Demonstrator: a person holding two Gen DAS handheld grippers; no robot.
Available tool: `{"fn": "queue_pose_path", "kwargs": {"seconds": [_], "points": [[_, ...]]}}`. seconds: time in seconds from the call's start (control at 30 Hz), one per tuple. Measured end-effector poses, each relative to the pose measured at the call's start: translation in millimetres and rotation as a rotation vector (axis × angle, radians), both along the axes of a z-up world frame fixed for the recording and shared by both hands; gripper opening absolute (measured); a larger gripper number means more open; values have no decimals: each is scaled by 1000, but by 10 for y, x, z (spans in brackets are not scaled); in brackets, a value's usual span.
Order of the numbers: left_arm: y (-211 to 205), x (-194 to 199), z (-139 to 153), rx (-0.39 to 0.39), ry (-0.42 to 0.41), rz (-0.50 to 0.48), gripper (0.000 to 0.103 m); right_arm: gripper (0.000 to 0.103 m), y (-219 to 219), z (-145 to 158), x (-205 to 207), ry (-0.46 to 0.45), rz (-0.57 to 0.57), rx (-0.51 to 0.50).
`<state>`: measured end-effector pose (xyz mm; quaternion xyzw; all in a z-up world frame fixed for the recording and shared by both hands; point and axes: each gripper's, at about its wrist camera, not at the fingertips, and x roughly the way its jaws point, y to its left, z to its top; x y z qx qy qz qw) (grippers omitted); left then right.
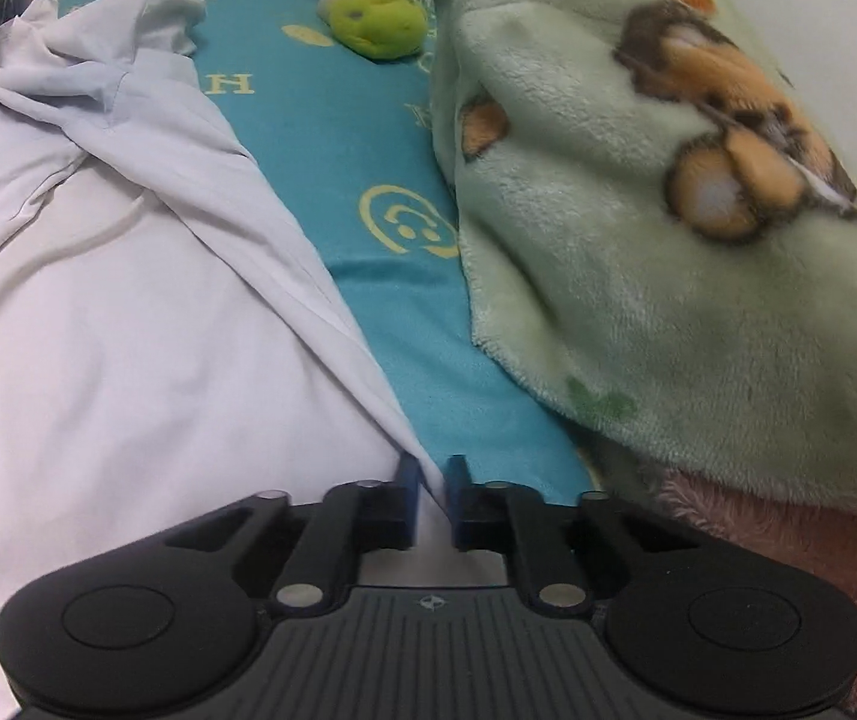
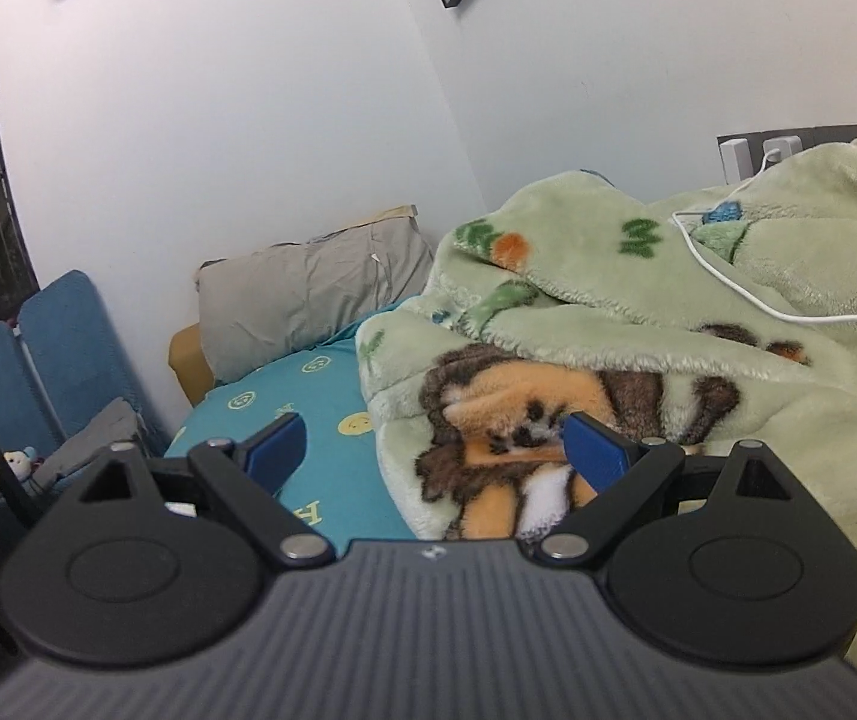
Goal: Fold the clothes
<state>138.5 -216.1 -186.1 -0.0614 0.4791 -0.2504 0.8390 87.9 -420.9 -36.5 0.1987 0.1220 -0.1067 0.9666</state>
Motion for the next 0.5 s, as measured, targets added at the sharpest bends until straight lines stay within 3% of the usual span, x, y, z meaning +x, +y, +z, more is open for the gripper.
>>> {"fn": "queue_pose_path", "kwargs": {"seconds": [0.13,0.2,0.37,0.5], "points": [[164,8,111,-15,-12,-8,2,94,48,-7,14,14,12,-7],[339,-1,249,-63,-5,0,2,94,72,-10,20,21,18,-11],[1113,9,639,-235,68,61,2,94,132,-19,38,38,33,-20],[1889,88,698,-283,128,192,2,94,219,-40,83,66,69,-24]]}}
